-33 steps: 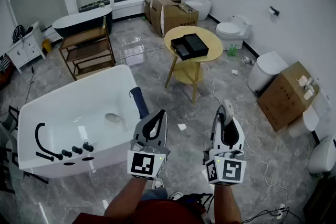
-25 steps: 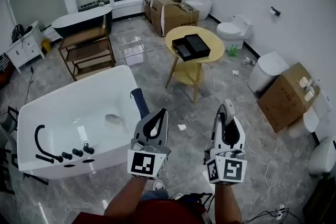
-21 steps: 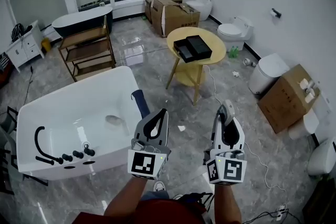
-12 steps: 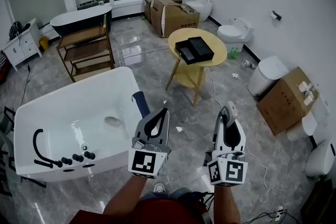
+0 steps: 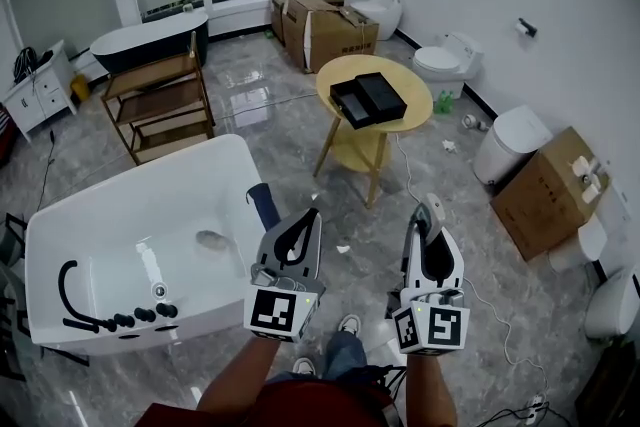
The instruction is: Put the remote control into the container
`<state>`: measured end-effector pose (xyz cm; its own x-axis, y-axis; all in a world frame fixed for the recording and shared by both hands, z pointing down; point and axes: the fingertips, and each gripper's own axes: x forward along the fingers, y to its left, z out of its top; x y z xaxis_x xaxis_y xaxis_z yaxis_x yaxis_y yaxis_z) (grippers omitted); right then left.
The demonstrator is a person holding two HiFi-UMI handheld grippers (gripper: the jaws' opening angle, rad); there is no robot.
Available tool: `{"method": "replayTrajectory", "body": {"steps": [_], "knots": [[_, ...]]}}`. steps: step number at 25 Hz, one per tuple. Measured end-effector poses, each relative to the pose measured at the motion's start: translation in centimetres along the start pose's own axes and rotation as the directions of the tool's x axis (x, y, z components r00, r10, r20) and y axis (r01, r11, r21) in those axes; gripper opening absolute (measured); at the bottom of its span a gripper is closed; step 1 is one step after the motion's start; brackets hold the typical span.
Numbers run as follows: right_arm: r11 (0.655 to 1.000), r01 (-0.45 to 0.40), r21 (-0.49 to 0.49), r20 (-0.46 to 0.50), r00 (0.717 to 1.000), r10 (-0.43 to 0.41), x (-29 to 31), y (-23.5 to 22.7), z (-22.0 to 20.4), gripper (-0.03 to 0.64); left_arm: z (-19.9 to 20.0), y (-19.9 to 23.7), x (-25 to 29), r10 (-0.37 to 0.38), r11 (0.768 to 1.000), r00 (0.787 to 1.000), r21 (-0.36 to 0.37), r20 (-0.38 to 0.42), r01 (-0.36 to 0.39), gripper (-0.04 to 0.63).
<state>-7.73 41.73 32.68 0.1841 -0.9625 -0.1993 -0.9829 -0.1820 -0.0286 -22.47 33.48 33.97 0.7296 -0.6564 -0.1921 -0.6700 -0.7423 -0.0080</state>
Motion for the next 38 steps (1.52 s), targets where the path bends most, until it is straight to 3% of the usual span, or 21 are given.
{"method": "replayTrajectory", "body": {"steps": [7,24,33,38], "knots": [[1.000,-0.009,0.004,-0.015,1.000,0.009,5.9,-4.1,-1.5,0.126,-1.8,0.2,6.8,0.000,1.000,0.999,0.016,-0.043,0.001,0.015],[0.999,-0.038,0.037,-0.001,0.999,0.038,17.5,-18.7,-2.9,0.126,-3.9,-4.3,24.9,0.012,0.998,1.000,0.054,-0.027,-0.011,0.015],[0.995,-0.082,0.054,0.005,0.997,0.082,22.0,-21.3,-4.0,0.126,-4.9,-3.9,29.5,0.062,0.996,0.997,0.073,-0.034,-0.060,0.015],[0.994,-0.102,0.049,0.006,0.995,0.102,25.5,-20.9,-4.8,0.126,-5.3,-2.0,32.3,0.072,0.997,0.997,0.034,0.010,-0.072,0.015]]}}
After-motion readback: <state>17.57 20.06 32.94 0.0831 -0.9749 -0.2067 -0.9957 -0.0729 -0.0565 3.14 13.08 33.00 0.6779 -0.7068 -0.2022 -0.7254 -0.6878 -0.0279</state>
